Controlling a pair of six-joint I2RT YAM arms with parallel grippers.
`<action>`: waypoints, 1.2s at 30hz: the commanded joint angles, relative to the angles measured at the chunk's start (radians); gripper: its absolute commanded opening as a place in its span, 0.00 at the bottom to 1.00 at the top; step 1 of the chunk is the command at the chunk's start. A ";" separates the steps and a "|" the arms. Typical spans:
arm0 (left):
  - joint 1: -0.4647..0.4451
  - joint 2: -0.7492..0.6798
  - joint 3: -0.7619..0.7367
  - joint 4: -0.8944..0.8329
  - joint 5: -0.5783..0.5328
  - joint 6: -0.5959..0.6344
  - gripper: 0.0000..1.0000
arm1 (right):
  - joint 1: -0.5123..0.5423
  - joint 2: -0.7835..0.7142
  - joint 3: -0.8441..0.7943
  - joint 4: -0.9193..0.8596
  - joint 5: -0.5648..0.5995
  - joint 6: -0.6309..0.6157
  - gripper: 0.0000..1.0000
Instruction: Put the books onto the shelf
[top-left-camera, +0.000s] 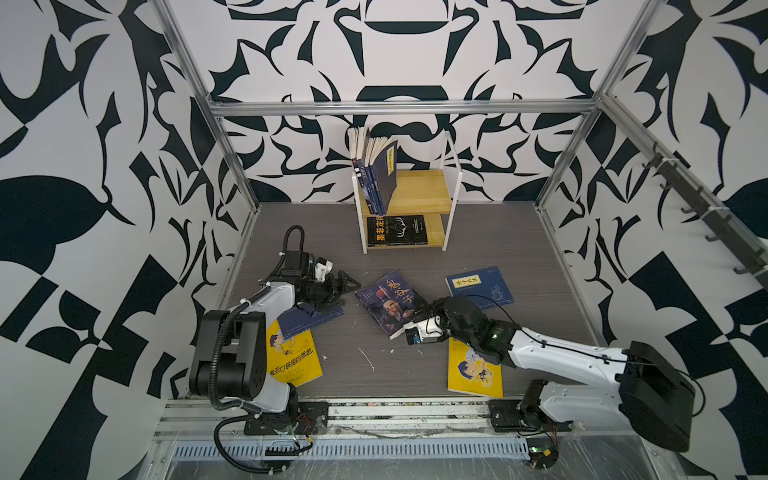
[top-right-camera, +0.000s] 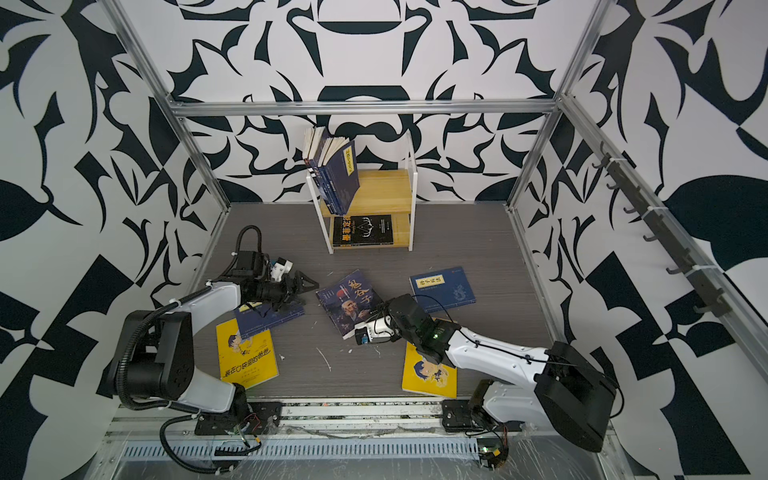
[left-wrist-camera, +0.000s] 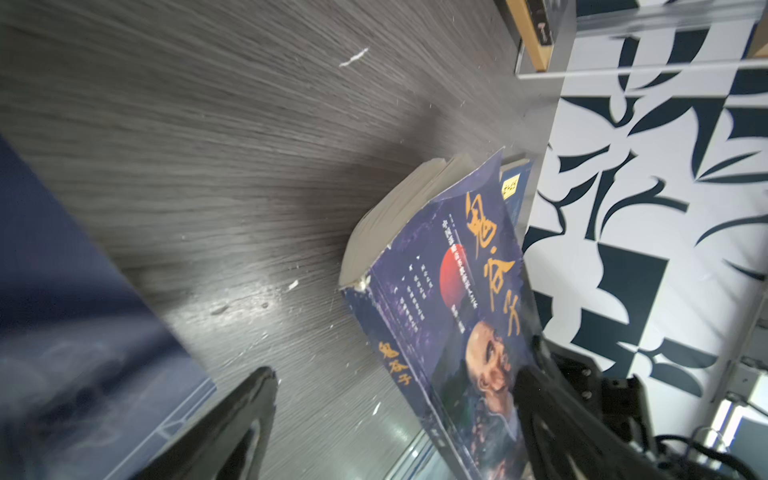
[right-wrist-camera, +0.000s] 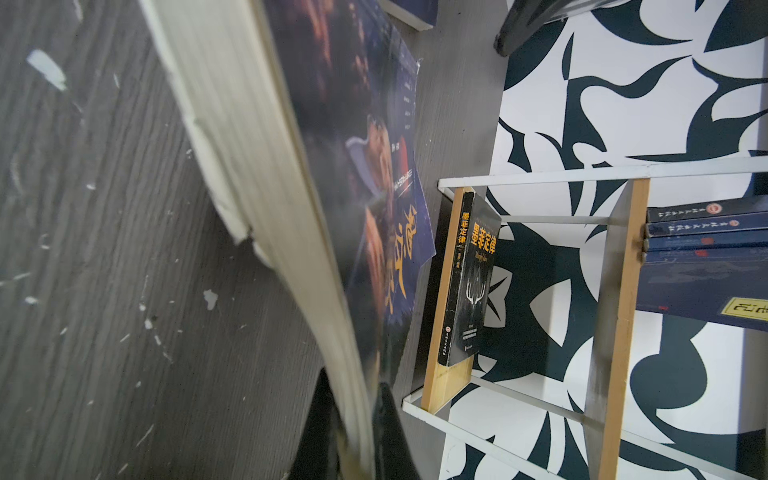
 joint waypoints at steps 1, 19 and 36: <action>-0.006 0.016 0.000 0.075 0.007 -0.072 0.90 | -0.003 0.010 0.063 0.156 0.005 0.063 0.00; -0.026 0.296 0.166 0.150 -0.026 -0.244 0.52 | -0.002 0.128 0.091 0.234 -0.031 0.093 0.00; 0.056 0.096 0.188 0.050 -0.103 -0.226 0.00 | 0.028 0.126 0.249 -0.140 -0.139 0.313 0.78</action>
